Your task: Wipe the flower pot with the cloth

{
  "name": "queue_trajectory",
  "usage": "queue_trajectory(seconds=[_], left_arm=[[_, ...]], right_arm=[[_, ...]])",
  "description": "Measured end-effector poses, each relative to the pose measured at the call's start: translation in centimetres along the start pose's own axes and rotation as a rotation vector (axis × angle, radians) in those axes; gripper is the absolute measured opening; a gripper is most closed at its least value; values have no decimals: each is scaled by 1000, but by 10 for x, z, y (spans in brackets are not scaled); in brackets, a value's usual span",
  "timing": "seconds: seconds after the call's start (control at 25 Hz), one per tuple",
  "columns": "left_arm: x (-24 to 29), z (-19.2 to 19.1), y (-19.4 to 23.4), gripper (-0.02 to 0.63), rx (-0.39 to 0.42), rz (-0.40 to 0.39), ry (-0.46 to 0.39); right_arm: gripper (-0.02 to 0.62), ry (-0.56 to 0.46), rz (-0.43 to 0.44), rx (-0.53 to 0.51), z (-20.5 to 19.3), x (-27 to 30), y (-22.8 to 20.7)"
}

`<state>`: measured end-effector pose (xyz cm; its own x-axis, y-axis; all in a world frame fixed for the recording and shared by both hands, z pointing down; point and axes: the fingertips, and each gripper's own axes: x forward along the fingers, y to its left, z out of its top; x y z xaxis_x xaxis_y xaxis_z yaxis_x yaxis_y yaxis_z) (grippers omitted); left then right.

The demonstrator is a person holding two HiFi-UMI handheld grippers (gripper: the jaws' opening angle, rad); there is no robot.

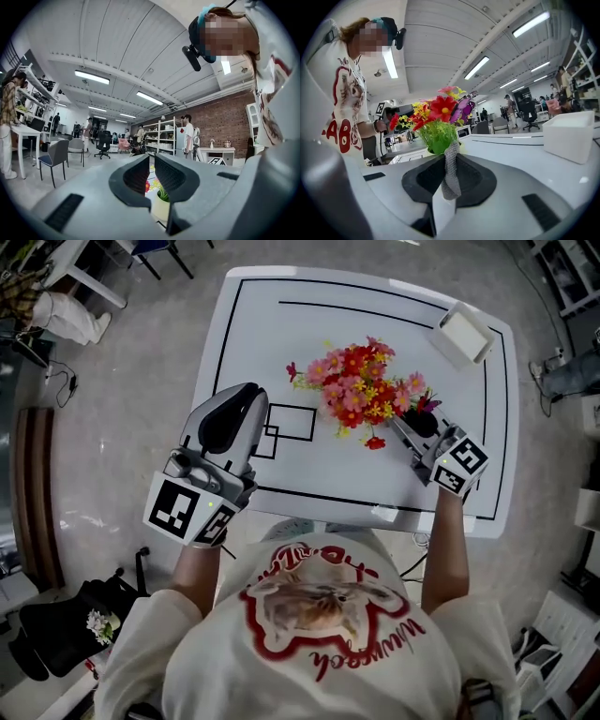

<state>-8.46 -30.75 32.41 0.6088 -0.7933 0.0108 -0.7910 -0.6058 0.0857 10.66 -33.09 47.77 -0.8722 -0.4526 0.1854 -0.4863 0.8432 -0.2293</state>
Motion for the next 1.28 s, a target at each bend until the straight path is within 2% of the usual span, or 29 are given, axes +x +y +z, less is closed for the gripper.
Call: queue_trajectory(seconds=[0.2,0.56,1.28], left_arm=[[-8,6,-3,38,13,-50,-16],[-29,7,-2,38,22,-93,-17],[-51,1,-16,38,20,-169,-24]], right_arm=[[54,-13,-83,-7,-1,-4,8],[55,-62,-206,16,-4,-4,24],[55,-51,-228,-14,-11,28,67]])
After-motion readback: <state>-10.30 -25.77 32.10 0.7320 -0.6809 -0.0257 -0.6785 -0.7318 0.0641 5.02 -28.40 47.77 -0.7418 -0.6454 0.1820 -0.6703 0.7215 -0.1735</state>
